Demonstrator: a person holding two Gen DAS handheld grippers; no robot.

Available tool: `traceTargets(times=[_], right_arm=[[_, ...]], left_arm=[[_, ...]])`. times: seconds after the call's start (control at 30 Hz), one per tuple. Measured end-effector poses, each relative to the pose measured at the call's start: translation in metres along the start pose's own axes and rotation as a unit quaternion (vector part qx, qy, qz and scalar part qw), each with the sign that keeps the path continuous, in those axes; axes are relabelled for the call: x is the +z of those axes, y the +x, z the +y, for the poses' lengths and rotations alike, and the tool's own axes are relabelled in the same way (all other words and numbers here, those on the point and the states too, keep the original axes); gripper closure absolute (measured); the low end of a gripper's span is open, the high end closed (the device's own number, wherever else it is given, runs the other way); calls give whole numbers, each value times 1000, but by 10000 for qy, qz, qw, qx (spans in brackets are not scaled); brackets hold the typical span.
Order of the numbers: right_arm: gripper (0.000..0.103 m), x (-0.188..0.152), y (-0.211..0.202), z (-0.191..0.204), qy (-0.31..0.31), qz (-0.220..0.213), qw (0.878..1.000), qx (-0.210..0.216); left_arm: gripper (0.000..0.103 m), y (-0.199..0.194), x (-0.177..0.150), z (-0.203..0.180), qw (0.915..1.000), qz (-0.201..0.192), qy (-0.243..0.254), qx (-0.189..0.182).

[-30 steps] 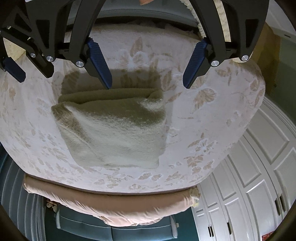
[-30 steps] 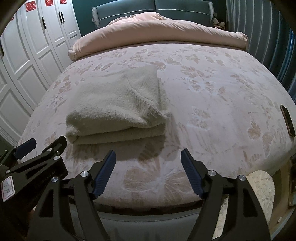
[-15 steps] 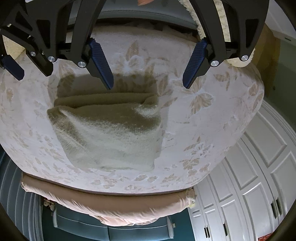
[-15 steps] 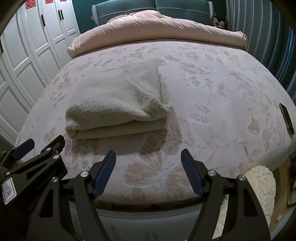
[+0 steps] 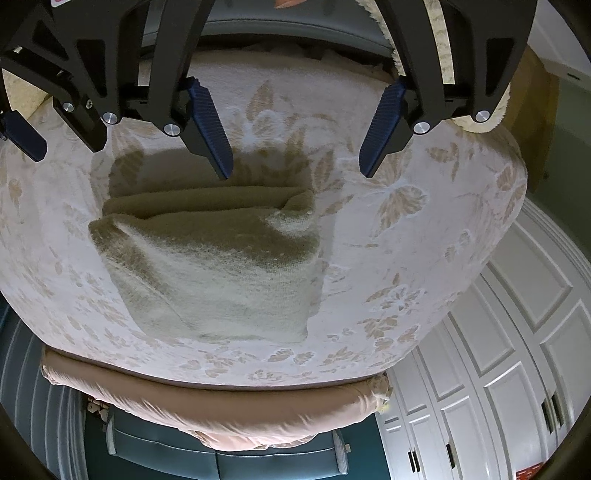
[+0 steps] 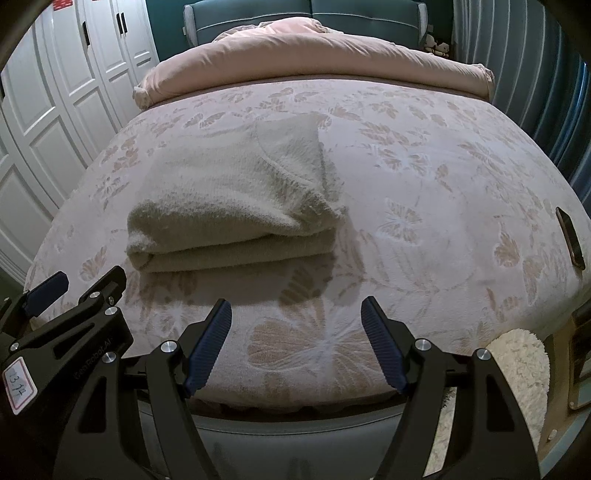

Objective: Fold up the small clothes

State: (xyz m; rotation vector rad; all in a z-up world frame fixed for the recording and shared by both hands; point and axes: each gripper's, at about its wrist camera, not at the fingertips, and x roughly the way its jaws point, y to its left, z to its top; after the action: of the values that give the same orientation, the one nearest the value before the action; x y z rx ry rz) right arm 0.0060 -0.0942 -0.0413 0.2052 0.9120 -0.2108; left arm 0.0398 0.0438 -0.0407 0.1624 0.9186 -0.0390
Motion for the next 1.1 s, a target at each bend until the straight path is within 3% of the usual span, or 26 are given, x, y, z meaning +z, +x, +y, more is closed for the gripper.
traceTargets(times=[1.1], right_arm=[[34, -2, 7, 0, -140, 15, 9998, -105]], left_arm=[[38, 11, -1, 4, 10000, 79, -36, 17]])
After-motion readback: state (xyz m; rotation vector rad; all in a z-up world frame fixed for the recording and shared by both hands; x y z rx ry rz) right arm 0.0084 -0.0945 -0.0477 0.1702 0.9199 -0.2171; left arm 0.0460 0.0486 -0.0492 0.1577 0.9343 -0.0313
